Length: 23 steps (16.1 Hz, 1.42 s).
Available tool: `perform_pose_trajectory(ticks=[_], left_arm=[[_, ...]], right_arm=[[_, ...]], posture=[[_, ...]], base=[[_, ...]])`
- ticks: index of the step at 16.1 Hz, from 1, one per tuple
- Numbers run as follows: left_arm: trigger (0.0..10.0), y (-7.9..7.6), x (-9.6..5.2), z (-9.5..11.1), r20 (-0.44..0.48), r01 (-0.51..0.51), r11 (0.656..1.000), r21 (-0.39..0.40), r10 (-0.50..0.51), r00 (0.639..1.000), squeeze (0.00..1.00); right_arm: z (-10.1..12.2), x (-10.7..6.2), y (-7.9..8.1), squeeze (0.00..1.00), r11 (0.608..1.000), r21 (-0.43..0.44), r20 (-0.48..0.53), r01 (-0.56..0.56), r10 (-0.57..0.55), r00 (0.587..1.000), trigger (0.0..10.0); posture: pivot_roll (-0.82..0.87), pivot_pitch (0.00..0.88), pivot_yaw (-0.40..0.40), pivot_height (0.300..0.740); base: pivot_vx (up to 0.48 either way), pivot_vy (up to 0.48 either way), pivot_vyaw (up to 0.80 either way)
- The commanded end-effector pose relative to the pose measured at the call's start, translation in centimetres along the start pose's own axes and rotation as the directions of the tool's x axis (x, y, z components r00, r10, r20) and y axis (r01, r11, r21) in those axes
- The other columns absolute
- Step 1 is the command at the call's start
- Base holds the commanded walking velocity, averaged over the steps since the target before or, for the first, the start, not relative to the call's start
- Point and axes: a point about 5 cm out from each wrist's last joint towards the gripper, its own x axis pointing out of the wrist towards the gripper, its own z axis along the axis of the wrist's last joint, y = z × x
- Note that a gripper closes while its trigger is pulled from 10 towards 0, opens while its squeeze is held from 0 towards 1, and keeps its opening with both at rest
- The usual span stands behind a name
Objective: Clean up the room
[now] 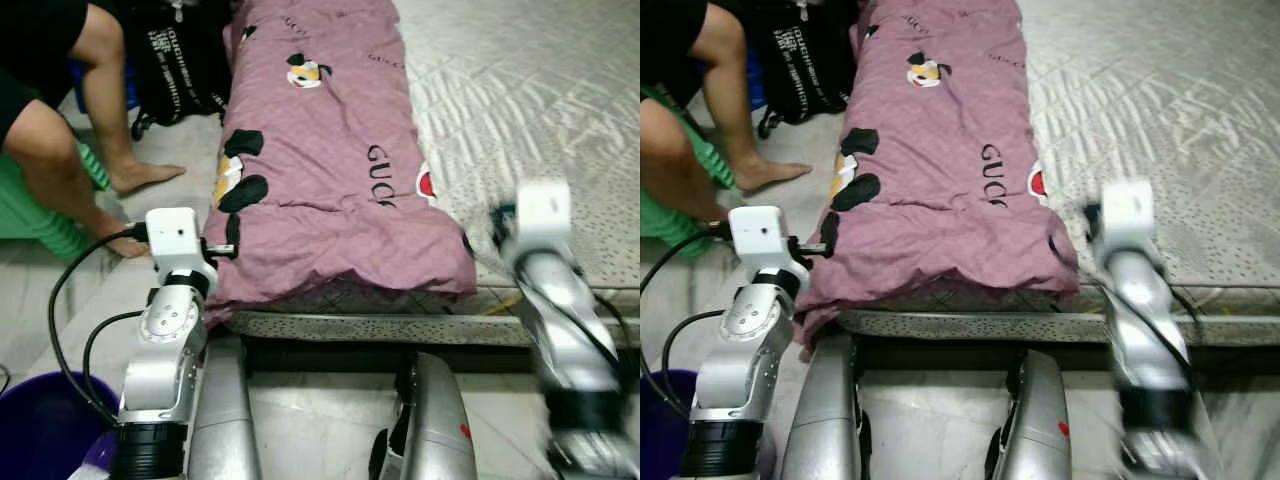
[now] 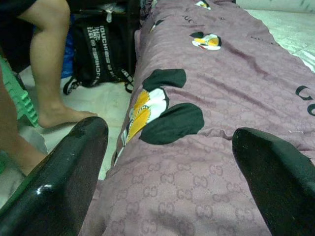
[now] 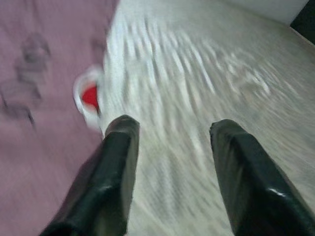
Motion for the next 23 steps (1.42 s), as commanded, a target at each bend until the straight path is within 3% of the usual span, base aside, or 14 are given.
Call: perform_pose_trajectory(ticks=[1,2,3,4,5,7,9,14,17,19,20,21,22,23], left_arm=[[10.0,0.1,0.1,0.2,0.011,-0.010,1.000,-0.001,0.010,1.000,0.00],[10.0,0.0,0.1,0.2,0.015,-0.010,1.000,-0.002,0.010,1.000,0.00],[10.0,-0.1,0.3,0.3,0.022,-0.008,1.000,-0.004,0.008,1.000,0.00],[10.0,-0.1,0.5,0.5,0.030,-0.010,1.000,-0.003,0.010,1.000,0.00],[10.0,-0.1,0.6,0.7,0.036,-0.012,1.000,-0.003,0.012,0.999,0.00],[10.0,0.2,0.6,0.8,0.047,-0.023,1.000,0.001,0.023,0.999,0.00],[10.0,0.4,0.6,0.7,0.047,-0.031,1.000,0.003,0.031,0.998,0.00],[10.0,0.7,0.5,0.5,0.043,-0.037,0.999,0.009,0.037,0.998,0.00],[10.0,1.1,0.6,0.4,0.042,-0.045,0.999,0.013,0.044,0.998,0.00],[10.0,1.2,0.7,0.5,0.050,-0.049,0.999,0.013,0.048,0.998,0.00],[10.0,1.2,0.7,0.7,0.063,-0.053,0.999,0.009,0.052,0.997,0.00],[10.0,1.3,0.6,0.9,0.080,-0.056,0.998,0.000,0.056,0.995,0.00],[10.0,1.4,0.6,1.1,0.094,-0.060,0.998,-0.008,0.061,0.994,0.00],[10.0,1.5,0.6,1.1,0.097,-0.061,0.998,-0.011,0.061,0.993,0.00]], right_arm=[[1.0,0.8,2.2,1.00,0.995,0.063,0.035,-0.079,0.077,0.996,10.0],[1.3,1.3,4.1,1.00,0.984,0.092,0.029,-0.150,0.148,0.989,10.0],[0.2,1.8,7.8,1.00,0.947,0.158,-0.050,-0.279,0.290,0.956,10.0],[-1.4,2.0,10.7,1.00,0.904,0.280,-0.143,-0.323,0.372,0.917,10.0],[-3.1,1.9,12.3,1.00,0.876,0.369,-0.227,-0.311,0.409,0.884,10.0],[-6.0,1.6,12.9,1.00,0.832,0.525,-0.361,-0.182,0.411,0.837,10.0],[-6.7,1.6,12.5,1.00,0.833,0.532,-0.384,-0.152,0.397,0.834,10.0],[-10.3,2.2,4.9,1.00,0.864,0.489,-0.496,0.122,0.160,0.854,10.0],[-11.8,1.1,1.4,1.00,0.863,0.455,-0.496,0.220,0.040,0.867,10.0],[-12.2,0.1,-0.9,1.00,0.888,0.379,-0.471,0.260,-0.057,0.880,10.0],[-10.7,-0.1,-1.3,1.00,0.918,0.337,-0.353,0.207,-0.081,0.932,10.0],[-8.4,-0.2,-0.6,1.00,0.946,0.304,-0.198,0.109,-0.049,0.979,10.0],[-5.2,-0.5,0.7,1.00,0.960,0.280,-0.017,0.005,0.000,1.000,10.0],[-3.7,-0.7,1.4,1.00,0.966,0.255,0.059,-0.037,0.022,0.998,10.0]], posture=[[0.07,0.056,-0.012,0.532],[0.07,0.054,-0.011,0.532],[0.09,0.048,-0.012,0.532],[0.09,0.043,-0.012,0.532],[0.10,0.042,-0.014,0.532],[0.12,0.038,-0.022,0.532],[0.12,0.037,-0.023,0.532],[0.10,0.038,-0.015,0.532],[0.09,0.036,-0.009,0.532],[0.08,0.029,0.000,0.532],[0.08,0.024,0.003,0.532],[0.07,0.014,0.009,0.532],[0.06,0.008,0.012,0.532],[0.06,0.000,0.015,0.532]], base=[[0.000,0.000,0.00],[0.000,0.000,0.00],[0.000,0.000,0.00],[0.000,0.000,0.00],[0.000,0.000,0.00],[0.000,0.000,0.00],[0.000,0.000,0.00],[0.000,0.000,0.00],[0.000,0.000,0.00],[0.000,0.000,0.00],[0.000,0.000,0.00],[0.000,0.000,0.00],[0.000,0.000,0.00],[0.000,0.000,0.00]])
